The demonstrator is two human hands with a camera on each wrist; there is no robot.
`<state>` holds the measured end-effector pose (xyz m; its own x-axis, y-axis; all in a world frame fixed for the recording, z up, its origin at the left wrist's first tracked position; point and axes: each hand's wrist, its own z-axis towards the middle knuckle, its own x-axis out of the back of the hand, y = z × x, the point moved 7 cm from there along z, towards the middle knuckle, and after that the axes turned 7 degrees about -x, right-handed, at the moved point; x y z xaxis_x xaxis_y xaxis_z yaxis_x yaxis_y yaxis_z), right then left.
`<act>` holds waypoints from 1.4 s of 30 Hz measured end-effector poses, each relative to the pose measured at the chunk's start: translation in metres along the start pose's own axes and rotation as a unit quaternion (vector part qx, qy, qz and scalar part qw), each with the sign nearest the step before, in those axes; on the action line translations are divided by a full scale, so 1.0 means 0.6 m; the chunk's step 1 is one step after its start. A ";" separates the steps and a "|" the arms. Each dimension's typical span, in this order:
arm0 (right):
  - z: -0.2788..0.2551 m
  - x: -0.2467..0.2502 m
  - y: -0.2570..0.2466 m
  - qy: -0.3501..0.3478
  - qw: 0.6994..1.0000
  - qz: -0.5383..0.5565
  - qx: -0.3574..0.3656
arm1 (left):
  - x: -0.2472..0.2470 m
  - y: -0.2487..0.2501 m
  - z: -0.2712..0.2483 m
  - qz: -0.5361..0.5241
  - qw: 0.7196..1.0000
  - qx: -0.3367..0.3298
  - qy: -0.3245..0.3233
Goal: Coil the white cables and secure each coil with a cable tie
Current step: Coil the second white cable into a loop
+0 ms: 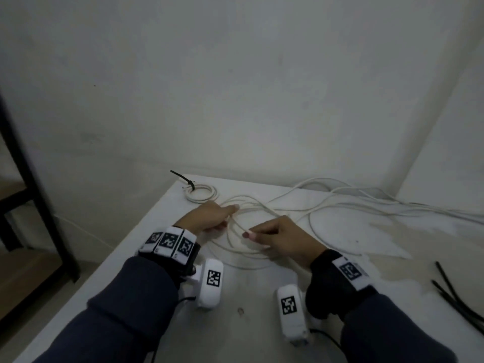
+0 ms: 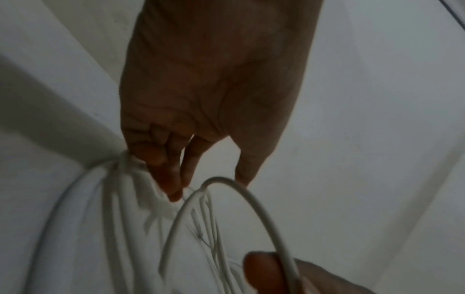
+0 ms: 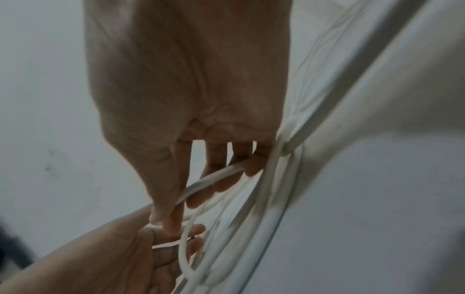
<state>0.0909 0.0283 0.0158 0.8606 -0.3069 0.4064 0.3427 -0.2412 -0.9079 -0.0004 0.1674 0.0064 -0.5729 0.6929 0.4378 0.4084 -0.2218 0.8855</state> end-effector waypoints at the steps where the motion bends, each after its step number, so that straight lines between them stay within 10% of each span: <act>1: -0.014 -0.004 -0.009 -0.023 0.999 -0.025 0.020 | -0.005 0.006 -0.008 -0.031 0.999 -0.015 0.004; 6: -0.081 -0.012 -0.005 -0.104 0.971 -0.213 0.029 | -0.036 0.028 -0.050 -0.193 0.980 -0.029 -0.033; 9: -0.109 0.009 0.008 -0.086 0.968 -0.236 0.008 | -0.038 0.033 -0.060 0.011 0.998 -0.055 -0.024; 12: -0.121 0.050 0.024 0.004 0.979 -0.204 0.004 | -0.036 0.035 -0.068 0.337 0.940 -0.052 -0.030; 18: -0.124 0.118 0.112 0.129 0.944 -0.236 -0.191 | -0.027 -0.010 -0.068 0.378 0.923 0.051 -0.056; 28: -0.128 0.115 0.104 0.159 0.958 -0.112 -0.210 | 0.020 0.029 -0.086 0.077 0.971 -0.102 0.203; 35: -0.202 0.209 0.100 0.415 0.881 -0.073 -0.216 | 0.034 0.071 -0.089 -0.209 0.922 -0.192 0.263; 39: -0.220 0.226 0.088 0.462 0.874 -0.038 -0.147 | -0.001 0.065 -0.067 0.121 0.975 -0.087 0.162; 42: -0.191 0.192 0.092 0.283 0.945 -0.054 -0.155 | -0.041 0.057 -0.089 0.345 0.936 0.002 0.077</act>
<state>0.1657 -0.1258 0.0240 0.4578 -0.6874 0.5639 0.2144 -0.5301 -0.8204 -0.0101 0.1062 0.0340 -0.2671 0.2794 0.9223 0.7212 -0.5768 0.3836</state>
